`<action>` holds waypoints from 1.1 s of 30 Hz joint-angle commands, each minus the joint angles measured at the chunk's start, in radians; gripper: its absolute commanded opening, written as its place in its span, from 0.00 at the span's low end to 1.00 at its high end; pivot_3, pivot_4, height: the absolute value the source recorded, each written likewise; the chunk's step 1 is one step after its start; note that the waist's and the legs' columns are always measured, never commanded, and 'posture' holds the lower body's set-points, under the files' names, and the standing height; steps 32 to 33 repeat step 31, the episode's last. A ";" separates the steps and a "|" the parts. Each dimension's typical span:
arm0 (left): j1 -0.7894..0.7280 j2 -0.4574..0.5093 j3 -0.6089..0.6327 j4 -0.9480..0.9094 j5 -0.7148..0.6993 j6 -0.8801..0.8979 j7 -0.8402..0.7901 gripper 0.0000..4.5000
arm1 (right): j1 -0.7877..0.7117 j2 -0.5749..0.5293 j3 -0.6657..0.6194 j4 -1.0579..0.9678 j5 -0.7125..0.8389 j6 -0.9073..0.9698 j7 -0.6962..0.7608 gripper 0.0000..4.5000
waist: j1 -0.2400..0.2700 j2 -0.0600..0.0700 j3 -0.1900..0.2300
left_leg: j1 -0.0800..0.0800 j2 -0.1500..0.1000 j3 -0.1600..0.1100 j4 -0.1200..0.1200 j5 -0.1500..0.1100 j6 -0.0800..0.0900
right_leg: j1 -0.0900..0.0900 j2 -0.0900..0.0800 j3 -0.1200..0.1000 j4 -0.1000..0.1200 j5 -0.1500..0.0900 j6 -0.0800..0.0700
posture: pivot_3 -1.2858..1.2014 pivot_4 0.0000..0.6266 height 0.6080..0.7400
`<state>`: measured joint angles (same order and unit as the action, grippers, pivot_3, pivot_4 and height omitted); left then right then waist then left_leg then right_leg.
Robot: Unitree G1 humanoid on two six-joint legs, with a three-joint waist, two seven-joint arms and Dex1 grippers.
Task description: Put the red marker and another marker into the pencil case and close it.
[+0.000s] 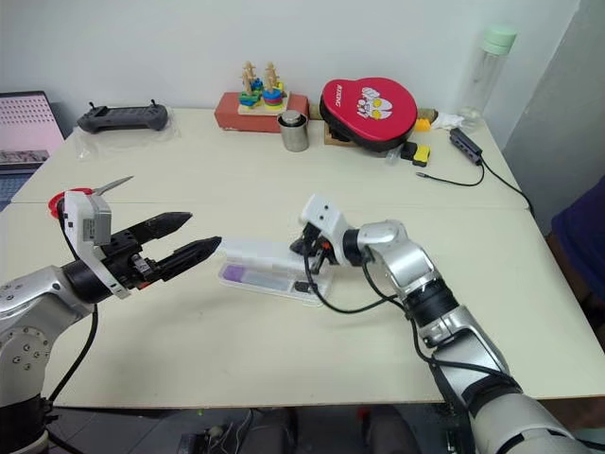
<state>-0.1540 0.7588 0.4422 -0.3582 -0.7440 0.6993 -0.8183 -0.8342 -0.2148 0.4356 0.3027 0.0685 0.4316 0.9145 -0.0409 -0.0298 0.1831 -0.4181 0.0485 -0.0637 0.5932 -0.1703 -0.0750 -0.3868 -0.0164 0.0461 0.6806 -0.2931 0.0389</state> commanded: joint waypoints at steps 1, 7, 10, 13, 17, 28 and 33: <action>0.012 0.046 0.002 -0.015 0.008 -0.012 -0.022 1.00 | 0.054 -0.009 0.102 -0.017 -0.108 -0.014 -0.024 0.00 | 0.000 0.000 0.000 | 0.000 0.000 0.000 0.000 0.000 0.000 | 0.000 0.000 0.000 0.000 0.000 0.000 | 0.52 0.24 1.00; 0.032 0.067 -0.023 -0.003 0.033 -0.011 -0.016 1.00 | 0.096 -0.003 0.050 -0.028 -0.096 0.015 -0.049 0.00 | -0.001 -0.002 -0.002 | 0.003 0.000 0.001 0.000 0.000 0.000 | 0.002 0.000 0.001 0.000 0.000 0.000 | 0.52 0.24 1.00; -0.007 0.048 -0.070 0.042 0.092 -0.033 0.035 1.00 | 0.124 0.012 -0.107 -0.133 0.051 0.086 -0.034 0.04 | 0.010 -0.004 -0.003 | 0.005 0.000 0.001 0.001 0.000 0.000 | 0.004 0.000 0.001 0.000 -0.002 0.004 | 0.52 0.24 1.00; -0.055 0.026 -0.118 0.113 0.169 -0.058 0.099 1.00 | 0.141 -0.008 -0.224 -0.185 0.121 0.132 -0.061 0.16 | 0.012 -0.003 -0.003 | 0.002 0.000 0.001 0.002 0.000 0.000 | 0.003 0.000 0.001 0.000 -0.002 0.005 | 0.52 0.24 1.00; -0.115 0.001 -0.164 0.264 0.284 -0.140 0.162 1.00 | 0.183 -0.076 -0.383 -0.270 0.196 0.188 -0.113 0.36 | 0.014 -0.003 -0.002 | 0.001 0.000 0.001 0.001 0.000 0.000 | 0.002 0.000 0.001 -0.001 -0.001 0.003 | 0.52 0.24 1.00; -0.144 0.095 -0.141 0.547 0.398 -0.313 0.066 1.00 | 0.397 -0.316 -0.547 -0.523 0.311 0.328 -0.113 0.94 | 0.005 -0.003 -0.002 | -0.001 0.000 0.002 -0.002 0.000 0.000 | -0.001 -0.001 0.001 -0.001 -0.001 -0.001 | 0.52 0.24 1.00; -0.122 0.129 -0.126 0.567 0.384 -0.321 0.009 1.00 | 0.401 -0.342 -0.533 -0.530 0.322 0.331 -0.107 0.98 | 0.001 -0.003 -0.002 | 0.000 0.000 0.003 -0.002 0.000 0.000 | -0.001 0.000 0.001 -0.001 -0.002 0.001 | 0.52 0.24 1.00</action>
